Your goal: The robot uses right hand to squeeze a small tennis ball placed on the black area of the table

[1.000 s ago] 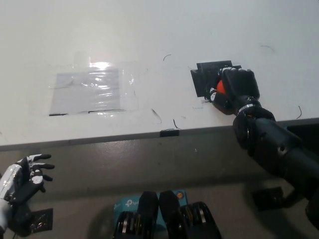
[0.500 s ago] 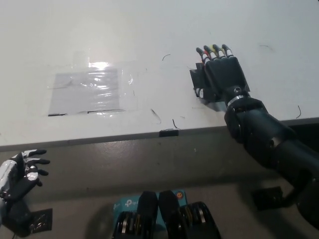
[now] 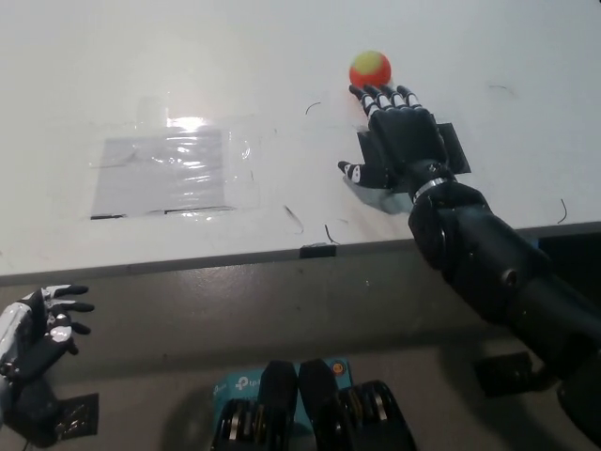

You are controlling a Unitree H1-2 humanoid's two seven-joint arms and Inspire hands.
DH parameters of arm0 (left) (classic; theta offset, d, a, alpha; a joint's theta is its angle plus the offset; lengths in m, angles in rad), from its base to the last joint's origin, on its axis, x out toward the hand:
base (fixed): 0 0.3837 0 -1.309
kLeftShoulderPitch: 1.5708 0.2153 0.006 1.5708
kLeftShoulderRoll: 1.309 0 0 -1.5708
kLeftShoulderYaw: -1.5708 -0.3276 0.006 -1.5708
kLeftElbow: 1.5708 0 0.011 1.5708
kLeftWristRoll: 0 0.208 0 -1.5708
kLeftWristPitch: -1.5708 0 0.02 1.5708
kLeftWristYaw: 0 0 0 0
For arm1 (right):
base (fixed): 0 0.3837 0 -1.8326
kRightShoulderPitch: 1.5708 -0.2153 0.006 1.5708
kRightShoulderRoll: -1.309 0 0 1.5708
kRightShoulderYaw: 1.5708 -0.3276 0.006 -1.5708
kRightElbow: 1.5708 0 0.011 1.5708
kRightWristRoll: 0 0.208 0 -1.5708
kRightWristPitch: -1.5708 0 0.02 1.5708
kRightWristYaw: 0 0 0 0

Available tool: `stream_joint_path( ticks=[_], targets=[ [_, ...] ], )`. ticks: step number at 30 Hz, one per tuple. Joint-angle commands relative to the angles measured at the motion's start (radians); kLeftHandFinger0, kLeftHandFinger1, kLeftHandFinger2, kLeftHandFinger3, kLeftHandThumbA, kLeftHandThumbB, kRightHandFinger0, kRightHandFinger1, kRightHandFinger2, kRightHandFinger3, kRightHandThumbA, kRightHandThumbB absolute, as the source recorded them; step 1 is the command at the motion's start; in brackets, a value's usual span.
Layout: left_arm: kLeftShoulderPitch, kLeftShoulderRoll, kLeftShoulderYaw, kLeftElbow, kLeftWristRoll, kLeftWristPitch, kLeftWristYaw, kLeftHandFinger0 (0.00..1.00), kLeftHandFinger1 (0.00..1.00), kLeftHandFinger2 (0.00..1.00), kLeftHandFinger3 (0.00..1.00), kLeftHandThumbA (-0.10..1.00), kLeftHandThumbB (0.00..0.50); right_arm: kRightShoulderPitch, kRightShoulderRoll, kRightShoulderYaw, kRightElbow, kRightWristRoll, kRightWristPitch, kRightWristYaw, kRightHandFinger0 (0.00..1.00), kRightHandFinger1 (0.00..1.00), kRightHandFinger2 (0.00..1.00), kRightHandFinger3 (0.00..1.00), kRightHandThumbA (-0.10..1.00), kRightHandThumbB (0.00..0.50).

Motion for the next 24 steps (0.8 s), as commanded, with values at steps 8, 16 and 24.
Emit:
stream_joint_path(
  ticks=[8,16,24],
  targets=[
    [0.023,0.014,0.019,-0.015,-0.008,-0.035,0.006,0.36,0.45,0.55,0.65,0.01,0.155,0.148,-0.169,-0.215,-0.714,-0.058,0.137,0.148,0.93,1.0,1.0,1.0,0.37,0.226],
    [0.03,0.004,0.023,-0.025,0.0,-0.017,0.015,0.36,0.45,0.56,0.68,0.01,0.145,0.385,-0.193,-0.505,-1.073,0.165,0.064,0.088,0.55,0.9,1.0,0.99,0.21,0.173],
    [0.024,0.006,0.02,-0.023,0.003,-0.016,0.01,0.37,0.46,0.57,0.69,0.01,0.15,0.622,-0.123,-0.706,-0.9,0.428,-0.231,0.068,0.62,0.86,0.99,1.0,0.13,0.195]
  ],
)
